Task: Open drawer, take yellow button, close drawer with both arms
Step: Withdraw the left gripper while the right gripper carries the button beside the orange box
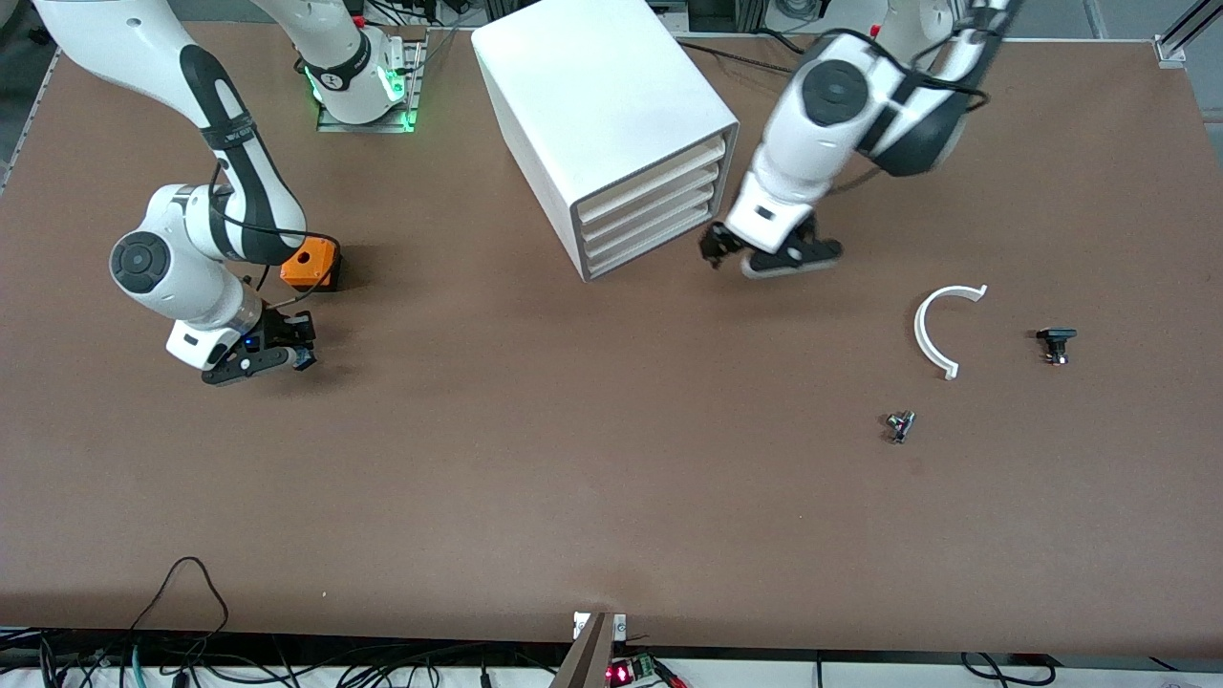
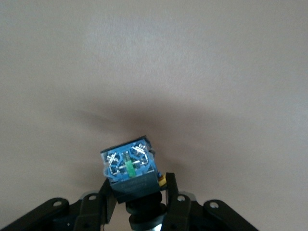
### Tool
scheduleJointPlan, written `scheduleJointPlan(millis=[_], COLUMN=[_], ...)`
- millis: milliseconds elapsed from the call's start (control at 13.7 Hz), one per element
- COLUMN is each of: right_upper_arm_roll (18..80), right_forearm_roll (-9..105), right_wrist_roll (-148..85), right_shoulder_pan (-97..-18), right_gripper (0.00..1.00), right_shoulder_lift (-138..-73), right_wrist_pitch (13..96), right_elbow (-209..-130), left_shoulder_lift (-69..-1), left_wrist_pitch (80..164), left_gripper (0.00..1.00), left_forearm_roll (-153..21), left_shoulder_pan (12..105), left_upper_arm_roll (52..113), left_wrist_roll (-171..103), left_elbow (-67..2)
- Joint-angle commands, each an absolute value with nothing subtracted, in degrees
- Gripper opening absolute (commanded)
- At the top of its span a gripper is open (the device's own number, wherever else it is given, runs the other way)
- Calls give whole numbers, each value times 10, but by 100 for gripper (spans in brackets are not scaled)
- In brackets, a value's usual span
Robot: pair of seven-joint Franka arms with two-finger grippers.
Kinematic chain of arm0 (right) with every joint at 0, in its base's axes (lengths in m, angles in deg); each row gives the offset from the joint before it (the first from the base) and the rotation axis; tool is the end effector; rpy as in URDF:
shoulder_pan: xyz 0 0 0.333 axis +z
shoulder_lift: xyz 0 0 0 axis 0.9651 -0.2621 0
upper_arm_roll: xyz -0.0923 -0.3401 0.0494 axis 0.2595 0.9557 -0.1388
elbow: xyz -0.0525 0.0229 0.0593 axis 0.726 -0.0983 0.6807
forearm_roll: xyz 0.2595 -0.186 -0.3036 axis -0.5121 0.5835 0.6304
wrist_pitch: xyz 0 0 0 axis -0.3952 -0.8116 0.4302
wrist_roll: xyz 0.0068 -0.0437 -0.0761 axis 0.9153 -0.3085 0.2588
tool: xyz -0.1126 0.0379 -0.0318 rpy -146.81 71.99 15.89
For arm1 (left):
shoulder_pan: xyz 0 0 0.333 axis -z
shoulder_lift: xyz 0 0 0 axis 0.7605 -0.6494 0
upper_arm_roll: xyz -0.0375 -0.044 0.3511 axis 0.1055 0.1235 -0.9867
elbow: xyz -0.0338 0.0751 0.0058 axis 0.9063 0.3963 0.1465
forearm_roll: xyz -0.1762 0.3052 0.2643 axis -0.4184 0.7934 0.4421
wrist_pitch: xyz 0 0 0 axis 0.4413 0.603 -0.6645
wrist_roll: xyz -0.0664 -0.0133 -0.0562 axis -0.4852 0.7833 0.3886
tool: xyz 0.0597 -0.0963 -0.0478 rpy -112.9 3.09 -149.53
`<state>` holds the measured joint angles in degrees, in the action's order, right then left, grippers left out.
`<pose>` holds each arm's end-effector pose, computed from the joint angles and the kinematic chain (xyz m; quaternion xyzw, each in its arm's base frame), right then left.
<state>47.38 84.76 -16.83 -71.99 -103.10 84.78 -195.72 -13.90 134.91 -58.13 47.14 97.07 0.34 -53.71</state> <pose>0.5988 -0.0128 0.1963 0.9869 0.1611 -0.0082 0.0095 0.5245 -0.3035 0.3864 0.9939 0.0982 0.0186 0.0474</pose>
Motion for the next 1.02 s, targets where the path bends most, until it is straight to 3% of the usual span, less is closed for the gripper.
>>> scheduleJointPlan(millis=[0, 146, 292, 510, 948], right_upper_arm_roll=[463, 463, 463, 457, 404], right_forearm_roll=[850, 850, 850, 840, 826], right_wrist_roll=[-157, -157, -168, -196, -312], right_shoulder_pan=[-734, -743, -742, -742, -740], right_gripper=[27, 44, 100, 100, 100], right_shoulder_lift=[-1007, -1016, -1014, -991, -985], right_wrist_pitch=[876, 878, 870, 824, 538], right_elbow=[-1997, -1998, -1993, -1969, -1738], left_shoulder_lift=[-102, -86, -81, -74, -64], left_wrist_pitch=[1329, 1279, 1180, 1068, 1008], left_gripper=[100, 100, 100, 100, 100], left_forearm_roll=[-567, -567, -568, -568, -567], left_shoulder_pan=[458, 447, 445, 445, 446], left_upper_arm_roll=[910, 869, 821, 768, 731], left_wrist_roll=[-143, -252, -365, -495, -562], left_elbow=[-517, -478, -407, -330, -288])
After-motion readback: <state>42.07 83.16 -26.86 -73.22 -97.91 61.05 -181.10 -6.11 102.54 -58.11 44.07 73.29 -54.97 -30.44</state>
